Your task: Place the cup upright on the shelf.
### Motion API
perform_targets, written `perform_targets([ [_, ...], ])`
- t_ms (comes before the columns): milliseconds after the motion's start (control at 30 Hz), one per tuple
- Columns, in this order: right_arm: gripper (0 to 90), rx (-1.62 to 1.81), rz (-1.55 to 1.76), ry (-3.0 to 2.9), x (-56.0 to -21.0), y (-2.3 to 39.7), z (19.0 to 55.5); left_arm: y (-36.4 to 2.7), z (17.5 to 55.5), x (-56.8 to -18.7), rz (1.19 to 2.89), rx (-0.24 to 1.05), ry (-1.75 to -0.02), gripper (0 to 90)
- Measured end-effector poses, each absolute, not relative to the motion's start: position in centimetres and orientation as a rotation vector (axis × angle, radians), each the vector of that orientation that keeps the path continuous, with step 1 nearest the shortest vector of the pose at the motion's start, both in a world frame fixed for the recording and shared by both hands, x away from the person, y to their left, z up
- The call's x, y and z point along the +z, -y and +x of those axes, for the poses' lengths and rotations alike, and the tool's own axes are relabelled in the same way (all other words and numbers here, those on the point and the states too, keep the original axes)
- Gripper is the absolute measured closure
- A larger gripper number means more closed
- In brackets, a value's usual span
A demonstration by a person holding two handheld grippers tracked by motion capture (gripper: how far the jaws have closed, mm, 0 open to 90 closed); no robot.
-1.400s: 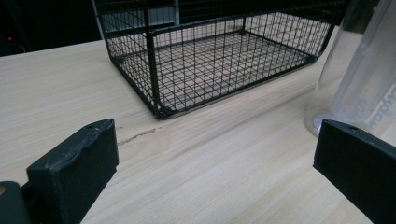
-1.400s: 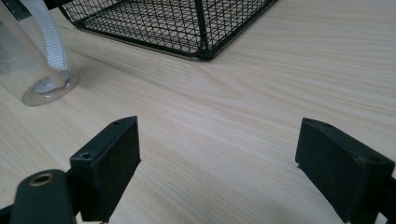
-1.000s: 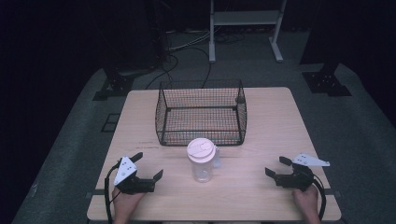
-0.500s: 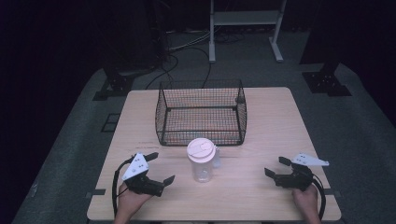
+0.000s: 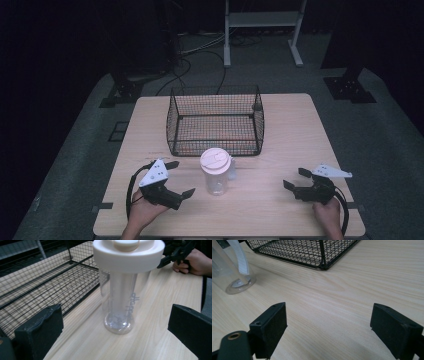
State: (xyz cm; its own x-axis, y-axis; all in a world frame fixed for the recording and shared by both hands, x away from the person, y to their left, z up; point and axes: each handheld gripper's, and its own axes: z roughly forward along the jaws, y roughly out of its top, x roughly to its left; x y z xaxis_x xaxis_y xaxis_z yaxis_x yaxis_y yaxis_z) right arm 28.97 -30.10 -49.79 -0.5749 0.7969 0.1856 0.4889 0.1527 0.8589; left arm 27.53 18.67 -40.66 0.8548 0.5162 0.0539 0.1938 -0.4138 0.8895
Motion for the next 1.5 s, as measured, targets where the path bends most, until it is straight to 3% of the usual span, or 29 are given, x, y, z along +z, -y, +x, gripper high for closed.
perform_targets([
  [600,12.9,1.394,1.232,-2.138,-49.8,30.1,29.0,-14.3,29.3,-38.7,2.099,0.253,-0.466,0.0],
  [1500,12.9,1.406,1.231,-2.145,-49.8,30.1,29.0,-10.5,31.9,-38.3,2.216,0.243,-0.532,0.0],
])
